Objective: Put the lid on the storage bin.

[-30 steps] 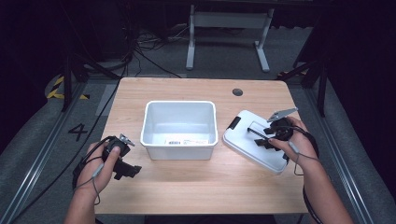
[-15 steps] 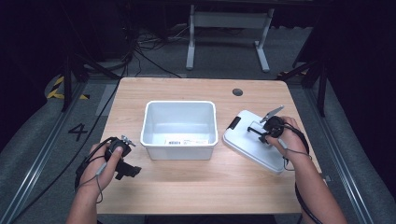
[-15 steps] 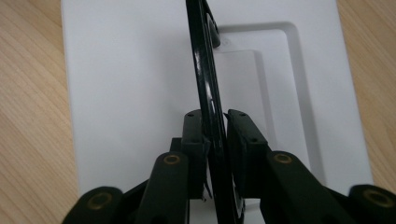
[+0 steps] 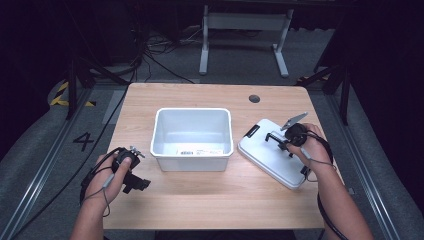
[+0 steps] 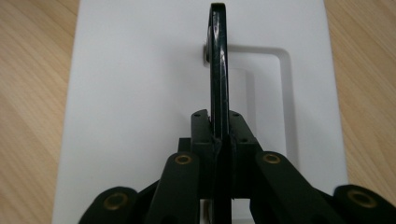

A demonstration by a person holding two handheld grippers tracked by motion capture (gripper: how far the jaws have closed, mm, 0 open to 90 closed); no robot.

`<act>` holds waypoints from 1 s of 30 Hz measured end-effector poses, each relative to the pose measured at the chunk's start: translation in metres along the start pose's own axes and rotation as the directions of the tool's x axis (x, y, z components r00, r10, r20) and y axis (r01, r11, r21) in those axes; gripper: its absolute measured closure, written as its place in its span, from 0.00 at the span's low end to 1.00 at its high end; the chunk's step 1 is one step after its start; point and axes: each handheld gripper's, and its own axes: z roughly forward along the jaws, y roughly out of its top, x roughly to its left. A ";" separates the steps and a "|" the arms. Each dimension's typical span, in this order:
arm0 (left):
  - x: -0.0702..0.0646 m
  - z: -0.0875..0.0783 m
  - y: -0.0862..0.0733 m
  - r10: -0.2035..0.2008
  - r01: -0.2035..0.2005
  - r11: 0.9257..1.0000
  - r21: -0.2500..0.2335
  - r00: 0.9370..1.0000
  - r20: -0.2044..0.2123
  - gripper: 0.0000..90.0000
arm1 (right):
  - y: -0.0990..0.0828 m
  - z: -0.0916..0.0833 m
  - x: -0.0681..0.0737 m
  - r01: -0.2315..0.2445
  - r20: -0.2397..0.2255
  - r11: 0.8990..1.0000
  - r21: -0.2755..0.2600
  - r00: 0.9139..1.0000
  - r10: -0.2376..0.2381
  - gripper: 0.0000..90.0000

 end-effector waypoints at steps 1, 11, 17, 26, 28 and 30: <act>0.000 0.000 0.000 0.003 -0.003 1.000 -0.001 1.000 -0.007 0.21 | 0.000 -0.002 0.001 -0.003 -0.010 1.000 -0.010 1.000 0.002 0.94; 0.001 -0.004 -0.002 0.005 -0.005 1.000 -0.012 1.000 -0.007 0.21 | -0.002 -0.027 0.005 0.003 -0.038 0.997 -0.076 0.999 -0.006 0.94; 0.002 -0.005 -0.002 -0.007 0.007 1.000 -0.013 1.000 0.001 0.21 | 0.002 -0.043 0.005 0.015 -0.045 0.994 -0.109 0.999 -0.020 0.94; 0.001 -0.006 -0.001 0.007 -0.007 1.000 -0.019 1.000 0.004 0.21 | 0.014 -0.069 0.000 0.037 -0.046 0.991 -0.131 0.998 -0.044 0.94; 0.001 -0.005 0.000 0.013 -0.013 1.000 -0.019 1.000 0.006 0.21 | 0.018 -0.074 -0.001 0.055 -0.034 0.989 -0.137 0.998 -0.060 0.94; 0.001 -0.005 0.000 0.011 -0.011 1.000 -0.020 1.000 0.009 0.21 | 0.021 -0.079 -0.001 0.064 -0.030 0.988 -0.139 0.997 -0.069 0.94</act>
